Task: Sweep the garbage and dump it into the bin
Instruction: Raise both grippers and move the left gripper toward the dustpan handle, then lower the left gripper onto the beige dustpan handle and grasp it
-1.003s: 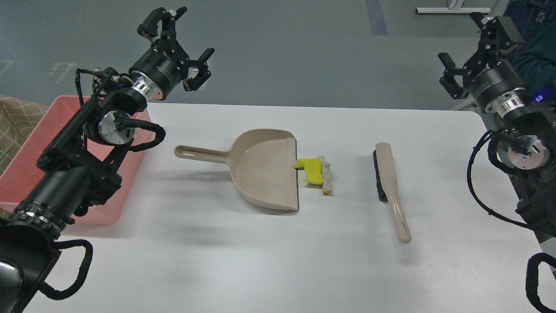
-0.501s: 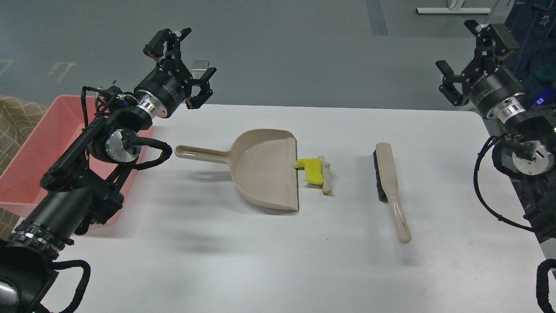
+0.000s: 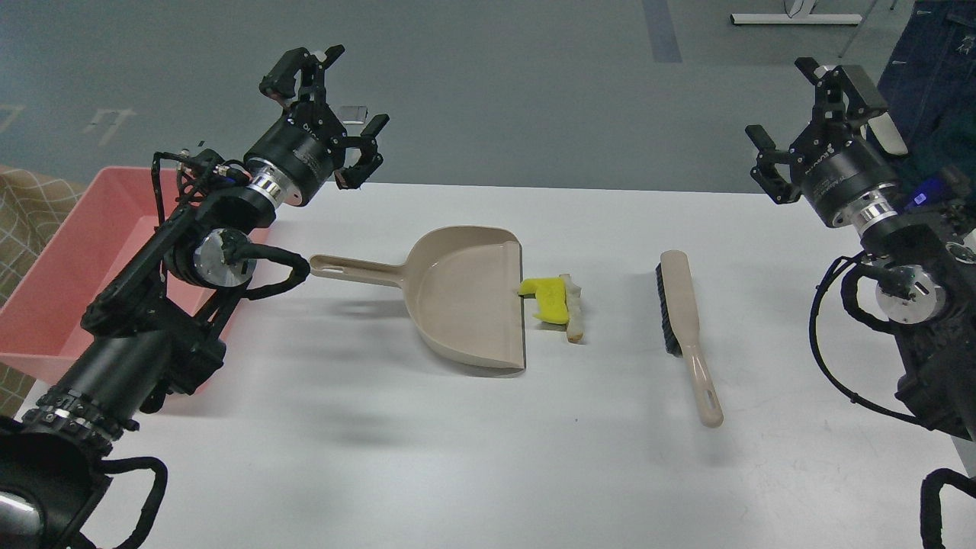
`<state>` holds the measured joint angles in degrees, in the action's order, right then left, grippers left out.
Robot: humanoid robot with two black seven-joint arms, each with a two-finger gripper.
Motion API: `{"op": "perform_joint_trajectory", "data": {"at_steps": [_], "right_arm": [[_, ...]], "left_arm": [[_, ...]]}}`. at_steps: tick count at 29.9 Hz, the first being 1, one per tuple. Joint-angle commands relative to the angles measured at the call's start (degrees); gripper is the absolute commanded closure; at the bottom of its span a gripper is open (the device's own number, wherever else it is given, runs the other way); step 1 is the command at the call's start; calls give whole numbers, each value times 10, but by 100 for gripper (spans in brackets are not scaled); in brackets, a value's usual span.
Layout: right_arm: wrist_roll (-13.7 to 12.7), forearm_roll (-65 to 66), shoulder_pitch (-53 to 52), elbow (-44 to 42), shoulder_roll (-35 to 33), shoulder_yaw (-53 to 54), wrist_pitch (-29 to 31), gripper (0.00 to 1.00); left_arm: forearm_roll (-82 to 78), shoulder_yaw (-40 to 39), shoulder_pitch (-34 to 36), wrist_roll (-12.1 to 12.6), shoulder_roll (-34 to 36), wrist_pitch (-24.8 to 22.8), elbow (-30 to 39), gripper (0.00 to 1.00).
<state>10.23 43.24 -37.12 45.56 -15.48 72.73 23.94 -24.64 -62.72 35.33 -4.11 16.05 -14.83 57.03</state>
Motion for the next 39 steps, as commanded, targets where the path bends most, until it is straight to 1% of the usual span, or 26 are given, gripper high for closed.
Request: {"op": "perform_joint_trajectory", "data": {"at_steps": [1, 7, 18, 20, 24, 26, 28, 29, 31, 36, 39], "right_arm": [[0, 0, 1, 0, 1, 1, -4, 0], [0, 0, 20, 1, 0, 29, -7, 0], [0, 0, 21, 4, -3, 30, -6, 0], [0, 0, 21, 10, -6, 30, -6, 0], [0, 0, 21, 10, -7, 30, -6, 0], [0, 0, 21, 11, -7, 31, -6, 0], [0, 0, 21, 10, -6, 30, -6, 0], [0, 0, 21, 10, -6, 30, -6, 0], [0, 0, 22, 10, -5, 30, -9, 0], [0, 0, 23, 10, -6, 30, -14, 0], [0, 0, 23, 9, -6, 31, -15, 0]], "left_arm": [[-14, 6, -10, -1, -5, -11, 3, 2], [-25, 1, -21, -3, -7, -12, 18, 2], [-33, 8, -23, -6, -4, -9, 22, 2], [-66, 11, -32, -16, 5, -8, 61, 2], [-129, 9, -65, -15, 29, -4, 135, 2], [-175, 10, -89, -14, 56, 9, 202, 2], [-210, 10, -107, -11, 78, 14, 244, 2], [-210, 10, -107, -11, 79, 14, 244, 2], [-260, 10, -131, -10, 107, 18, 286, 2], [-394, 10, -184, -10, 149, 25, 339, 2], [-474, 8, -231, -11, 168, 40, 373, 2]]}}
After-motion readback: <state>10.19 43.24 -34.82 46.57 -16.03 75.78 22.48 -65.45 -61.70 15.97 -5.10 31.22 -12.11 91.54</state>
